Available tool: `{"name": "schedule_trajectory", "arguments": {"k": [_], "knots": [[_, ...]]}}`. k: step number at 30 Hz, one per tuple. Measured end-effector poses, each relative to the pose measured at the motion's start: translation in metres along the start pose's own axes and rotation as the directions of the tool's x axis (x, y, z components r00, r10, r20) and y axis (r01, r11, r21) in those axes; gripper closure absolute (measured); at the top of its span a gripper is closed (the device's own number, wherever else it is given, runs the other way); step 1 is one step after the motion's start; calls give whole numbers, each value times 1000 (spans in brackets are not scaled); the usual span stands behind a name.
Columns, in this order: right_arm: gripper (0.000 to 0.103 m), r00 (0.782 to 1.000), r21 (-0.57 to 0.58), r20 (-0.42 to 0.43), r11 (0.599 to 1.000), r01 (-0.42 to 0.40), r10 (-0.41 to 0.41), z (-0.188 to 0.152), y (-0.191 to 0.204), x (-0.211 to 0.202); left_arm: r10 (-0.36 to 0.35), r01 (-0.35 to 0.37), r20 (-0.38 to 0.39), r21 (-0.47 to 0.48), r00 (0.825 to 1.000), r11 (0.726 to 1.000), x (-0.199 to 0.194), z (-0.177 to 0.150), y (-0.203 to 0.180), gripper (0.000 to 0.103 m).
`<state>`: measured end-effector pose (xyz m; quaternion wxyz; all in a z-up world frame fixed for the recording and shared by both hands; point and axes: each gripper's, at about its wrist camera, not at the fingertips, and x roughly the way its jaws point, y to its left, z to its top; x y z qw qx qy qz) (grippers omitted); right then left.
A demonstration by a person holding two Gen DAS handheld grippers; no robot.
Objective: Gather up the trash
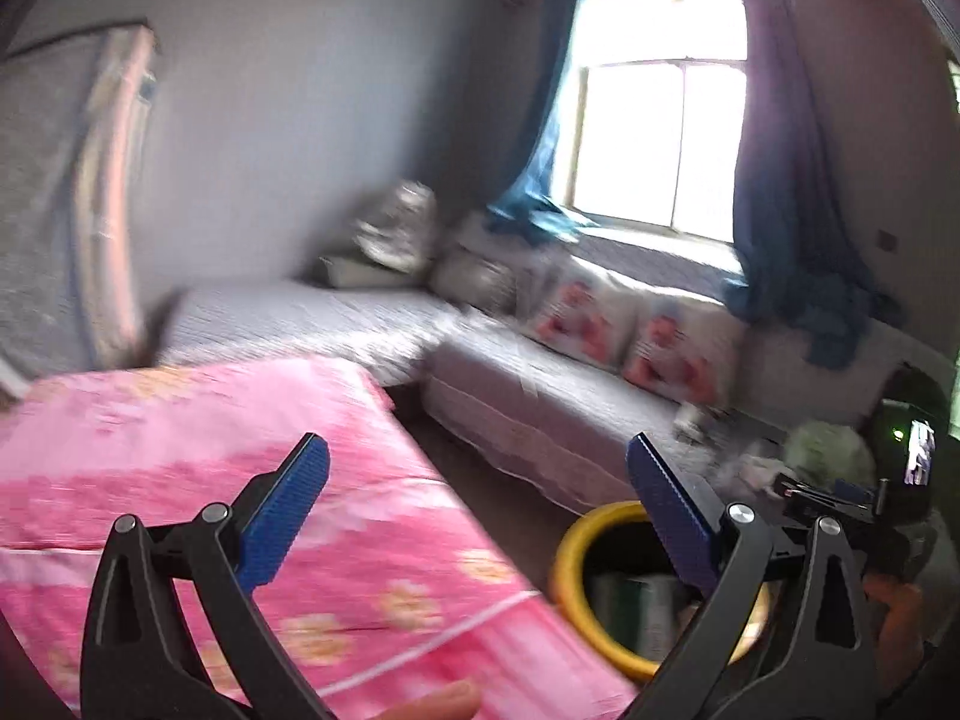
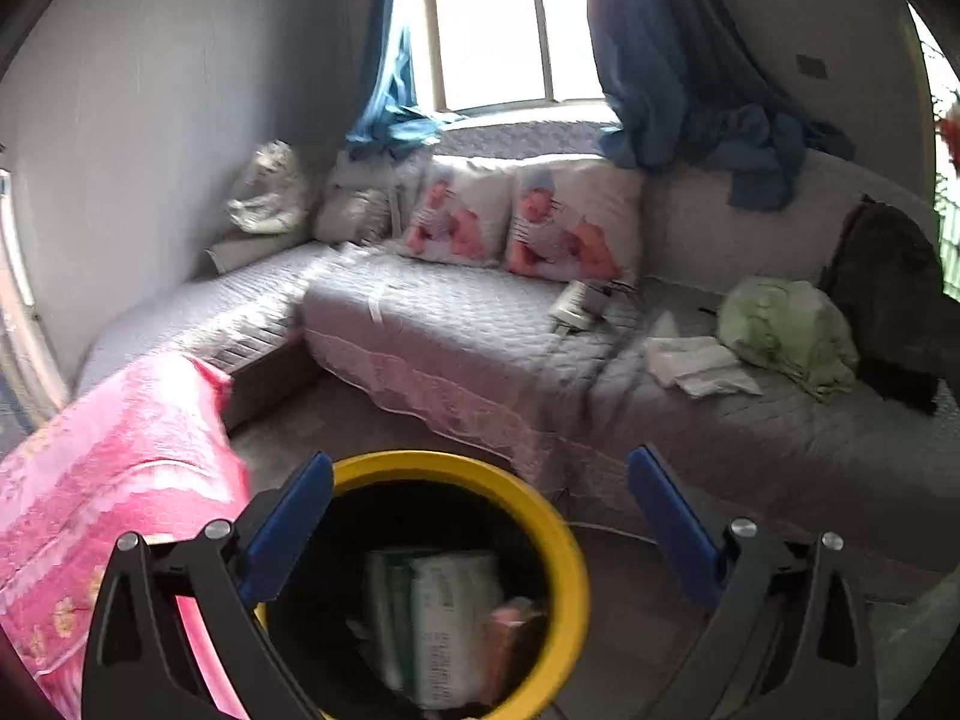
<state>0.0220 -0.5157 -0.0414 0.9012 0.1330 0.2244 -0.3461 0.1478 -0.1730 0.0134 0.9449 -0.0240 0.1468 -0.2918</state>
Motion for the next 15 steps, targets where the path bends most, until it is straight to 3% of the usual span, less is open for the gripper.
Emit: {"name": "schedule_trajectory", "arguments": {"k": [4,7,11,13,15], "knots": [[8,994,-32,28,994,-105,106,-9,35,-16,115,-112,25,-75,993,991,-48,6,48,8],[8,973,-61,57,974,-220,223,-15,68,-41,203,-197,57,-93,977,976,-81,7,74,8],[8,919,-127,116,923,-362,377,-27,111,-93,391,-382,94,-99,916,919,-131,-2,101,8],[8,898,-155,121,902,-404,423,-30,127,-112,468,-461,118,-82,876,883,-150,-12,104,8],[8,875,-173,123,878,-447,469,-37,140,-131,516,-509,129,-81,847,857,-165,-22,106,8]]}}
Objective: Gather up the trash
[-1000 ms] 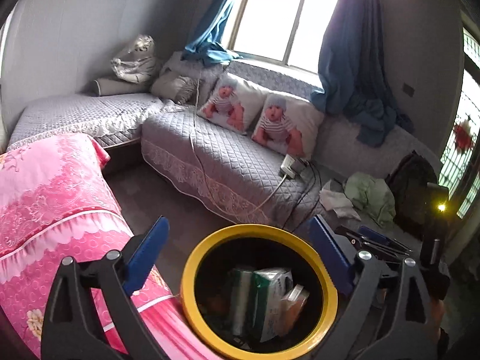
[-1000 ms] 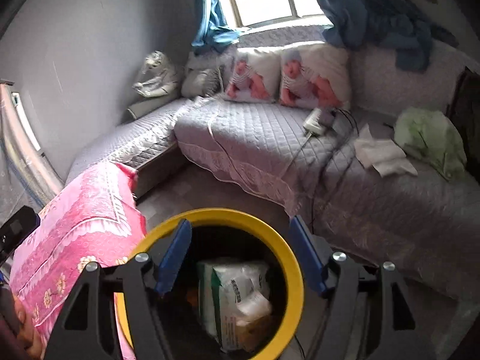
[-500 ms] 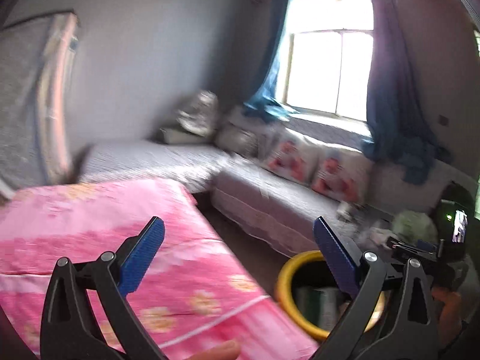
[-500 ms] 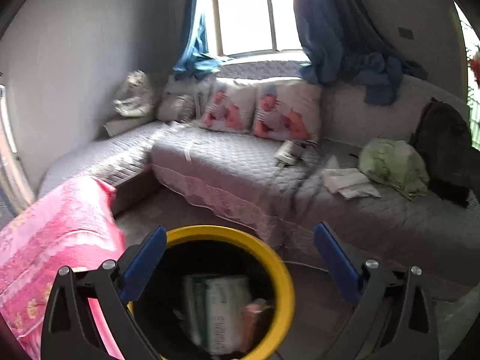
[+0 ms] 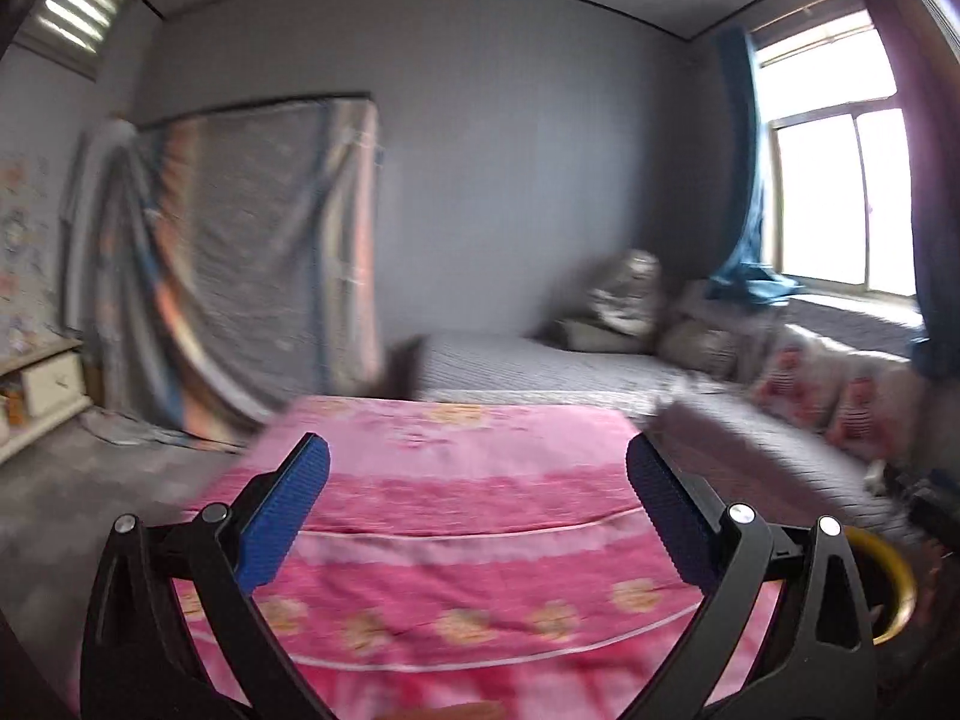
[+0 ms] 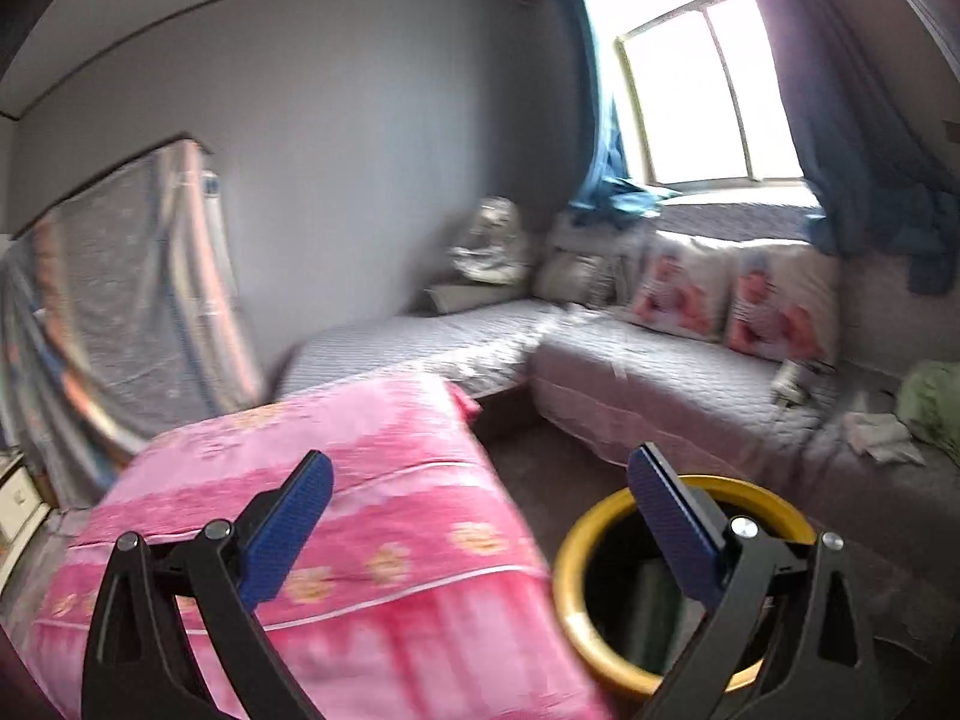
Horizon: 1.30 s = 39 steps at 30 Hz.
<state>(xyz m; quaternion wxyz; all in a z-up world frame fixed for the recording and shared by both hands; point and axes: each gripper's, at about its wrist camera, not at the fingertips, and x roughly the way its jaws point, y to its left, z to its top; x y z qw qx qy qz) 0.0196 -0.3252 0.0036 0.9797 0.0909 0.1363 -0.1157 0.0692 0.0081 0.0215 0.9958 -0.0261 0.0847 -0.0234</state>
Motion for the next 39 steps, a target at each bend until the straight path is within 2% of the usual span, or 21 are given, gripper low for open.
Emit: {"name": "schedule_trajectory", "arguments": {"k": [2,6,11,14,18,28,39], "knots": [[8,999,-9,1,999,-36,36,-4,19,-11,3,-3,-22,-26,1000,1000,-7,-8,9,8],[8,996,-16,-27,996,-89,88,-17,41,-24,-40,30,-92,-103,995,994,-12,-28,20,8],[8,998,-34,-16,998,-60,60,-30,50,-33,-35,19,-99,-156,994,988,-15,-43,25,8],[8,1000,-57,12,998,-10,11,-36,52,-35,-22,8,-94,-146,995,989,-25,-51,25,8],[8,1000,-60,24,998,17,-15,-43,50,-36,-16,6,-82,-113,997,994,-29,-53,12,8],[8,1000,-90,9,996,12,-11,-53,54,-29,-20,11,-102,-84,995,996,-28,-54,2,8],[8,1000,-80,24,997,-6,8,-54,55,-30,25,-29,-60,-69,998,997,-36,-48,0,8]]}}
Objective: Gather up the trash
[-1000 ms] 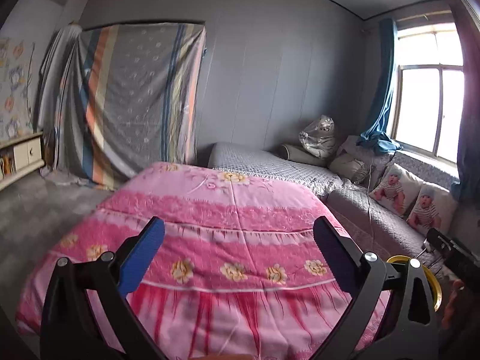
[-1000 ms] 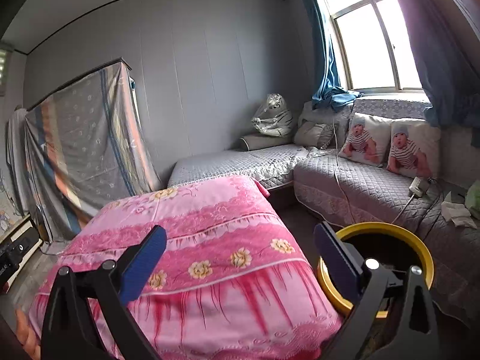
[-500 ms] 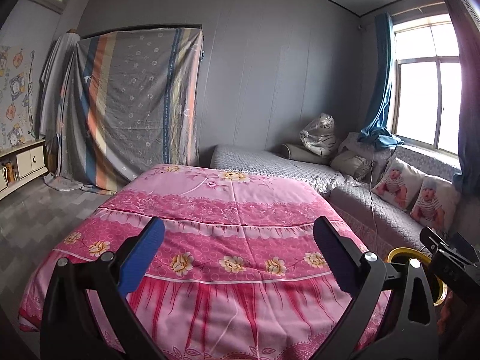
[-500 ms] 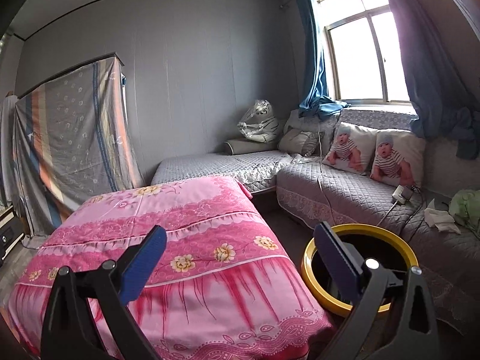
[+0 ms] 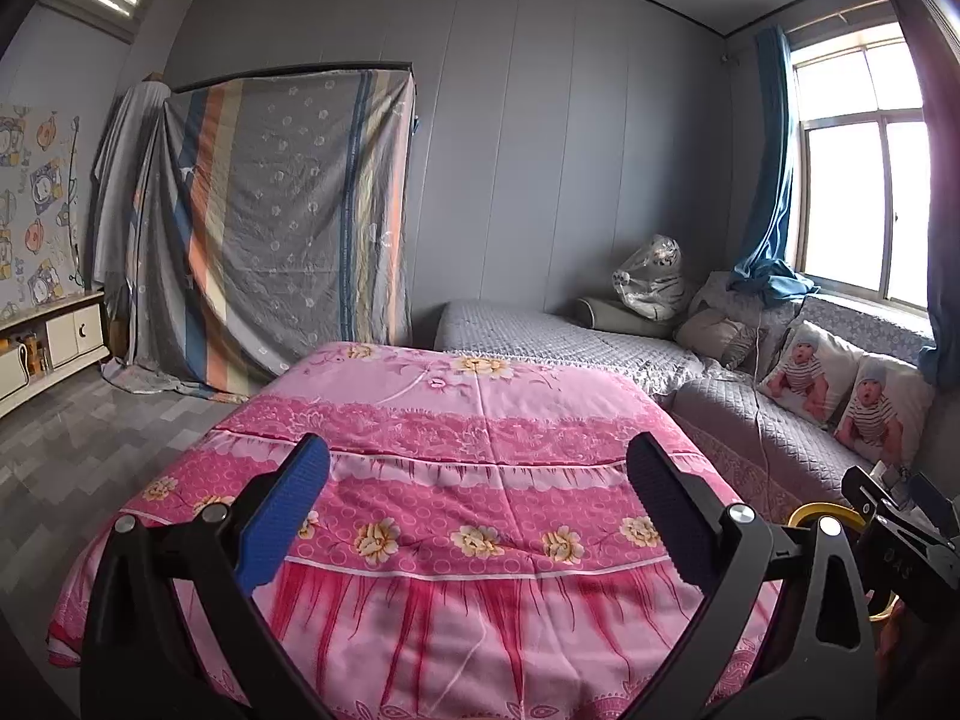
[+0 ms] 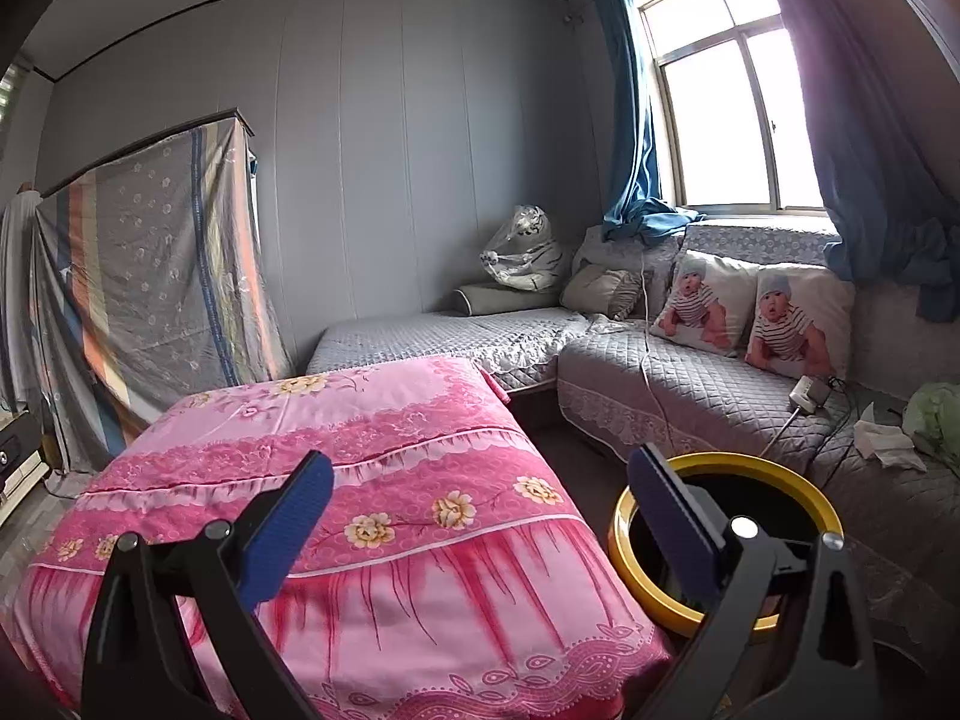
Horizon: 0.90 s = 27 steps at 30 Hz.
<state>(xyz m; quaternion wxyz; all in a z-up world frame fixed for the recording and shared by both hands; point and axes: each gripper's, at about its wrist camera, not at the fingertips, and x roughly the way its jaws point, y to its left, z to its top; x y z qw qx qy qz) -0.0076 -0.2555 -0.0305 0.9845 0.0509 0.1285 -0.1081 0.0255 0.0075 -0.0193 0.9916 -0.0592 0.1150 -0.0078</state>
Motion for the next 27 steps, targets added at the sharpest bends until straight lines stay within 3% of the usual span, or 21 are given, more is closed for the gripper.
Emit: {"name": "schedule_trajectory", "arguments": {"k": [27], "knots": [[8,998,-14,53,999,-39,40,5,5,-11,35,-35,20,-20,999,999,-8,5,0,8]]}}
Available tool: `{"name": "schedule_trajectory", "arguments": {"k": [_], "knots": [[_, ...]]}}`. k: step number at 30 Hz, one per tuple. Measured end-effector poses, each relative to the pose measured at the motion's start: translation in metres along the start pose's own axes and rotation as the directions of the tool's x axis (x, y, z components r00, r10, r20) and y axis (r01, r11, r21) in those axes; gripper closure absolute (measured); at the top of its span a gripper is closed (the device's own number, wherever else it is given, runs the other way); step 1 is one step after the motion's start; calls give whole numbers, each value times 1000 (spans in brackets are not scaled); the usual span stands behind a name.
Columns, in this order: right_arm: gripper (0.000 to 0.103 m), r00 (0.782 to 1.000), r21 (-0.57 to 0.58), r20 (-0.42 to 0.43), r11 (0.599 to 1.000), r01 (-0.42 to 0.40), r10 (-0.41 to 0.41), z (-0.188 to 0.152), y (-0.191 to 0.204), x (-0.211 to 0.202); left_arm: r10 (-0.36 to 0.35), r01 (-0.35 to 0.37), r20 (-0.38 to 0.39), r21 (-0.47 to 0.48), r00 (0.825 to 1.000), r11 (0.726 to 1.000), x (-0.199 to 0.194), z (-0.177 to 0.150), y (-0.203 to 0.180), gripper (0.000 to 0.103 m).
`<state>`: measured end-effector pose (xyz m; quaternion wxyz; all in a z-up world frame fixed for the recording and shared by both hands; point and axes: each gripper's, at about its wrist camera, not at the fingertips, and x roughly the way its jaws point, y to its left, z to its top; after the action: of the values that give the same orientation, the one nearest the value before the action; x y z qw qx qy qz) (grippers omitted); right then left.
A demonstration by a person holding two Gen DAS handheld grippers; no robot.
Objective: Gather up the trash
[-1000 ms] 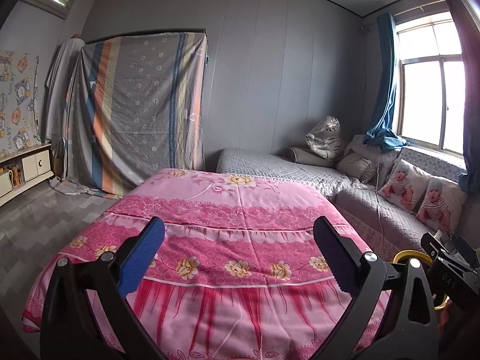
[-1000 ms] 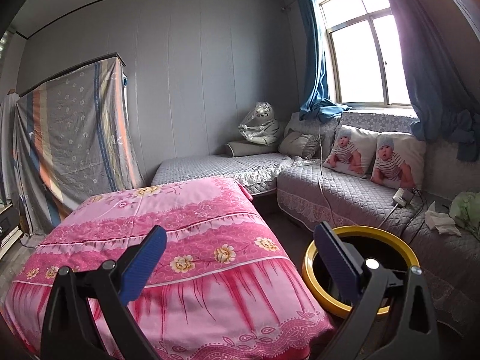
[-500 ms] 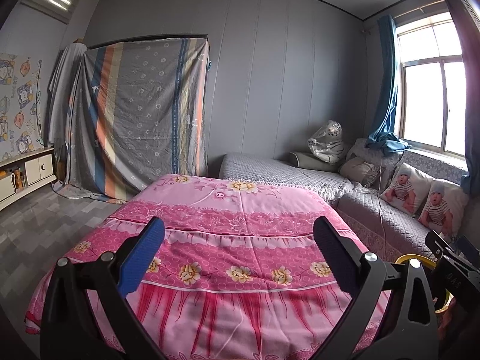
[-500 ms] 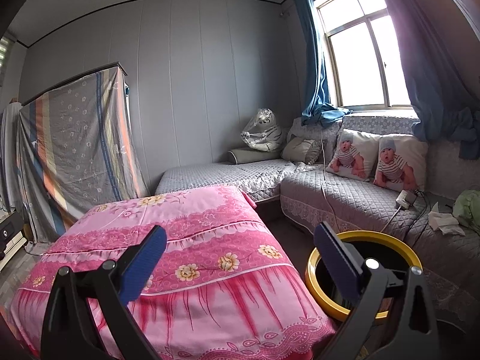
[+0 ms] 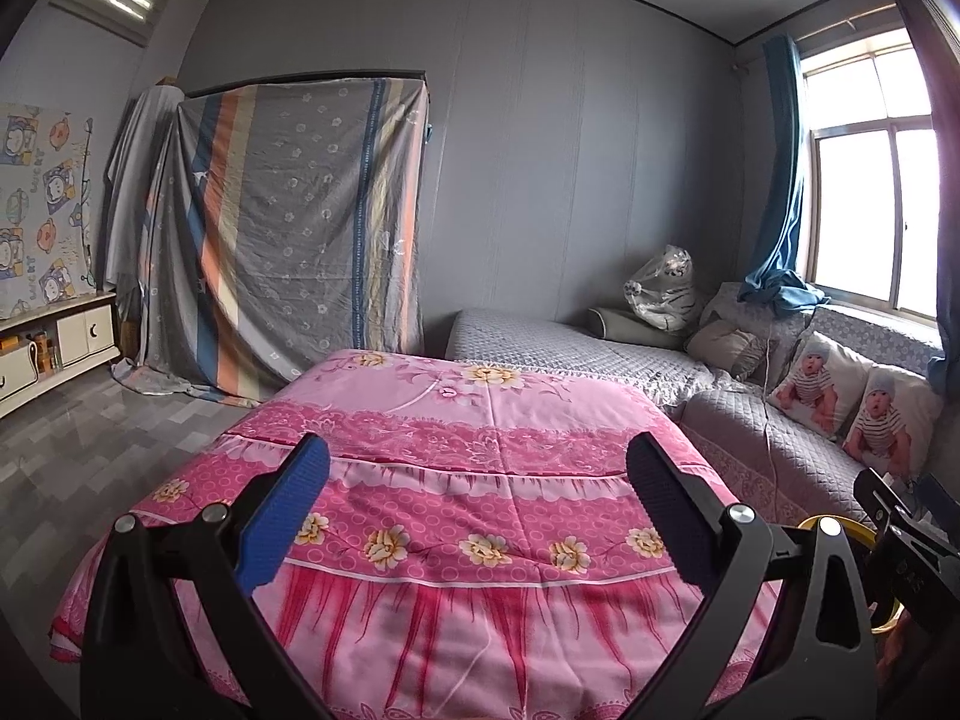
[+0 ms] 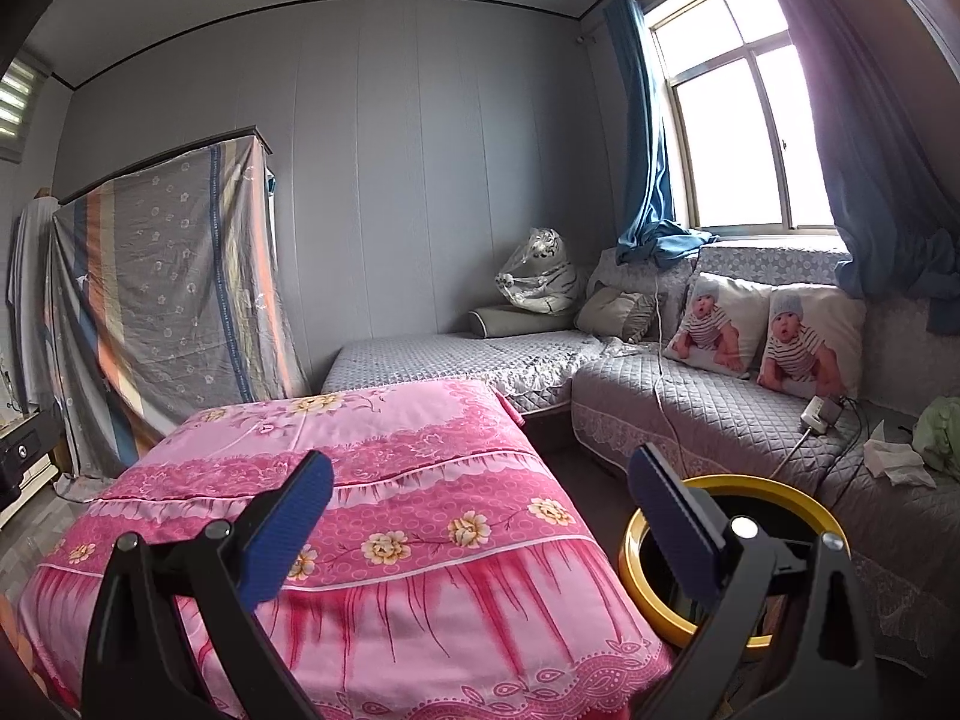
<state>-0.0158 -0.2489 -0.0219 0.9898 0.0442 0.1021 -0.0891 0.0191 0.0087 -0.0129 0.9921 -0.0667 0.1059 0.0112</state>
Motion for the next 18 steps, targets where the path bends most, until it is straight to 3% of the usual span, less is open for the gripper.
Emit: {"name": "schedule_trajectory", "arguments": {"k": [18], "knots": [[8,1000,2,-9,1000,-9,9,-2,1,2,3,-3,-3,1,1000,1000,0,-5,-3,8]]}}
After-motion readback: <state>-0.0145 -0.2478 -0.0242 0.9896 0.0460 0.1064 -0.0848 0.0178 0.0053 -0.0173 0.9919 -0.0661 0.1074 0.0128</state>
